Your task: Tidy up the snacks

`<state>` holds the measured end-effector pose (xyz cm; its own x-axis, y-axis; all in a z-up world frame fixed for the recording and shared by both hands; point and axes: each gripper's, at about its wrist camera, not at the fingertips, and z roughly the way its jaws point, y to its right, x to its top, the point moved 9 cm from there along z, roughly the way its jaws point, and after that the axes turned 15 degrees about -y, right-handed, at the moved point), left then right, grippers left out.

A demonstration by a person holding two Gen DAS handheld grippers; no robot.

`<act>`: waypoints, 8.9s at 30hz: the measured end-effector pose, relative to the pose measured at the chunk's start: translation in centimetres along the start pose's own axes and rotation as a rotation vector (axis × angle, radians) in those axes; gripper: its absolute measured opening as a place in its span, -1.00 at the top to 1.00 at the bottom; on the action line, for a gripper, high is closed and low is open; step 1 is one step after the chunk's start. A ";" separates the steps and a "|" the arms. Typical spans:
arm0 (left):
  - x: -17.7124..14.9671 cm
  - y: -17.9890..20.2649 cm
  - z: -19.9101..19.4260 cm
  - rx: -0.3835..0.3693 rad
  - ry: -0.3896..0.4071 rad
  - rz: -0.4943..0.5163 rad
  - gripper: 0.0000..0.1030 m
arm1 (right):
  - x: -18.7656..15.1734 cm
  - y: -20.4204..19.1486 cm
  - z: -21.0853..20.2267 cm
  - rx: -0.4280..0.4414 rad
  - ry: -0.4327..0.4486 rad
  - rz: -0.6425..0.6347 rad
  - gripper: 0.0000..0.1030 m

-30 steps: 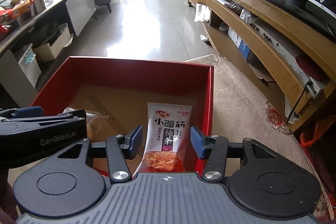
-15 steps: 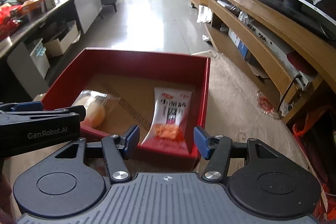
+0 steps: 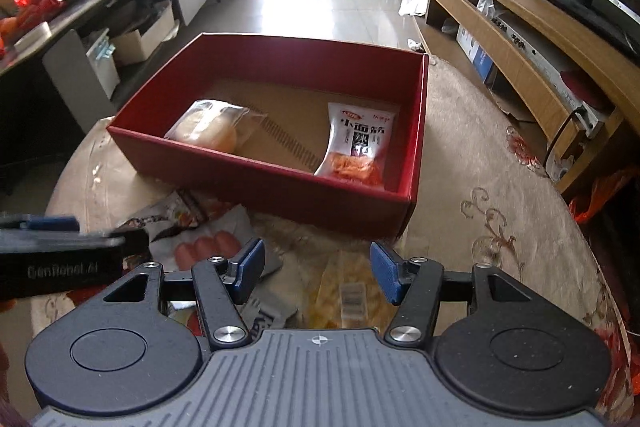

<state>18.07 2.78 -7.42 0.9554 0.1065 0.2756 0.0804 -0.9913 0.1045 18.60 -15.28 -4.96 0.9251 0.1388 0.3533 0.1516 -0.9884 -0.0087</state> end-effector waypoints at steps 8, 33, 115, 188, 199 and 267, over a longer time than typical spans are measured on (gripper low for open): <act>-4.8 -1.0 2.2 0.022 -0.082 -0.066 -0.45 | -1.8 0.2 -1.0 0.025 -0.001 0.005 -0.31; -7.7 -3.1 0.9 -0.044 -0.081 -0.270 -0.51 | -2.5 0.6 -2.5 0.072 0.011 -0.006 -0.34; -9.1 -1.9 2.7 0.014 -0.089 -0.018 -0.25 | -9.8 1.4 1.9 -0.099 -0.171 0.089 0.04; -3.9 1.3 -4.5 -0.018 0.080 0.023 0.04 | -5.1 0.1 -3.6 -0.007 0.026 0.001 0.11; 3.5 3.7 -4.1 -0.032 0.137 0.023 0.04 | 0.9 1.0 -3.0 0.007 0.071 0.045 0.11; 7.1 3.5 -1.5 -0.035 0.109 0.027 -0.09 | 5.7 0.1 -0.6 -0.019 0.079 -0.012 -0.10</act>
<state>24.76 0.21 -3.66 0.9204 0.0898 0.3806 0.0436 -0.9908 0.1283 23.61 -14.60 -2.36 0.8927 0.1459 0.4263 0.1552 -0.9878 0.0130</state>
